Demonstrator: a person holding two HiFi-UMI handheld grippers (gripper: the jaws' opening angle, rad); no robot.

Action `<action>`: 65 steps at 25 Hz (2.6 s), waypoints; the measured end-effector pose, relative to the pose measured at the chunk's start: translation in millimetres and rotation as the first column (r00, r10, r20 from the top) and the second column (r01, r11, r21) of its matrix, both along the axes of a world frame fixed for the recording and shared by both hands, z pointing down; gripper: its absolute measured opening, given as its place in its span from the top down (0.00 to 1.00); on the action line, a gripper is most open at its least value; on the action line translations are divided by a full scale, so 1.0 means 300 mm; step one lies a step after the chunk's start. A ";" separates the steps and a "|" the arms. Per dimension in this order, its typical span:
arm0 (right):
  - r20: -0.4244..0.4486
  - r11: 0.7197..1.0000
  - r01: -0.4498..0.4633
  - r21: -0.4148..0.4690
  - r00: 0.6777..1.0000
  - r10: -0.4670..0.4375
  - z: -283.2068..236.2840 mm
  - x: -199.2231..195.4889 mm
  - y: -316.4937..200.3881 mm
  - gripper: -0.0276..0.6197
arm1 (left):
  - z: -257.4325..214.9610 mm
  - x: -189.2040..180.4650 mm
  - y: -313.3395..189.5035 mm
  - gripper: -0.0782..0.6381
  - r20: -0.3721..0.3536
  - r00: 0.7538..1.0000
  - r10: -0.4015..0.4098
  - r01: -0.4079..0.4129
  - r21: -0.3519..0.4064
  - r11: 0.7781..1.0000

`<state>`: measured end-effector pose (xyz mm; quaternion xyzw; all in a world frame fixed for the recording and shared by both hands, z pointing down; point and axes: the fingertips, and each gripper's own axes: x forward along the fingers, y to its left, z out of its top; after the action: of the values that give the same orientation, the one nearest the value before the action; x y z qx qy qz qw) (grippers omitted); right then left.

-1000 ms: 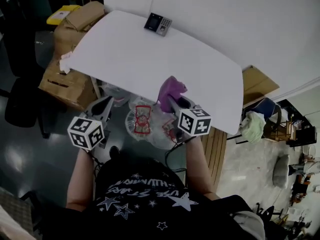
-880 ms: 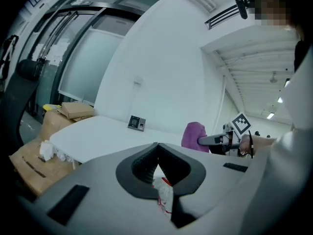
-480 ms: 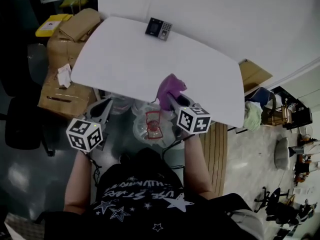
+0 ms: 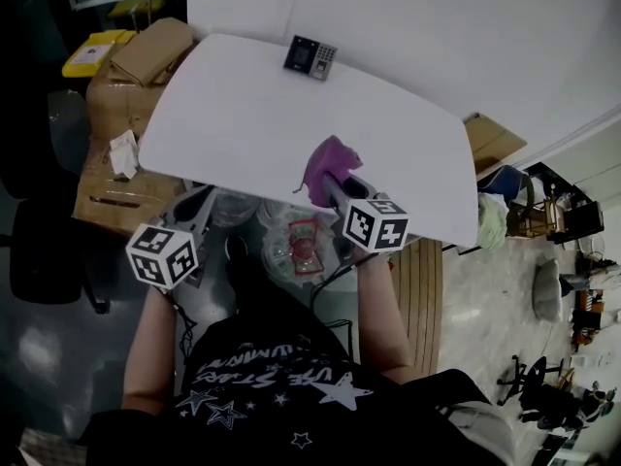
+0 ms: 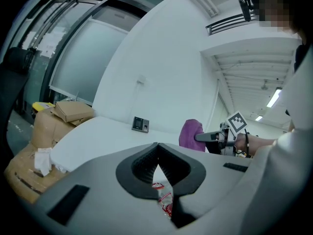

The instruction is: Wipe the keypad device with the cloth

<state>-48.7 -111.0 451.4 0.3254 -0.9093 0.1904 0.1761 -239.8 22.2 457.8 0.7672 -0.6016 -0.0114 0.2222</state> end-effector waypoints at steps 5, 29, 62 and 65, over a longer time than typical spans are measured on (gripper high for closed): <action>0.004 1.000 -0.009 -0.015 1.000 0.009 0.036 -0.057 -0.084 0.81 | 0.011 -0.055 -0.116 0.88 0.009 1.000 0.022 -0.022 -0.003 1.000; 0.006 0.992 -0.064 -0.107 0.998 0.065 0.116 -0.331 -0.756 0.81 | -0.012 -0.321 -0.849 0.88 0.012 0.996 0.092 -0.091 -0.048 0.995; -0.117 0.990 -0.051 -0.130 0.992 0.036 0.223 -0.582 -1.155 0.81 | 0.094 -0.538 -1.316 0.88 0.004 0.981 0.195 -0.193 -0.103 0.976; -0.125 0.989 -0.053 -0.139 0.992 0.035 0.237 -0.624 -1.198 0.81 | 0.108 -0.565 -1.351 0.88 0.000 0.979 0.206 -0.205 -0.108 0.973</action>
<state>-236.0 -470.3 522.5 0.3431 -0.8736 0.2381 0.2497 -409.4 -383.1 490.4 0.8122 -0.5200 0.0482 0.2600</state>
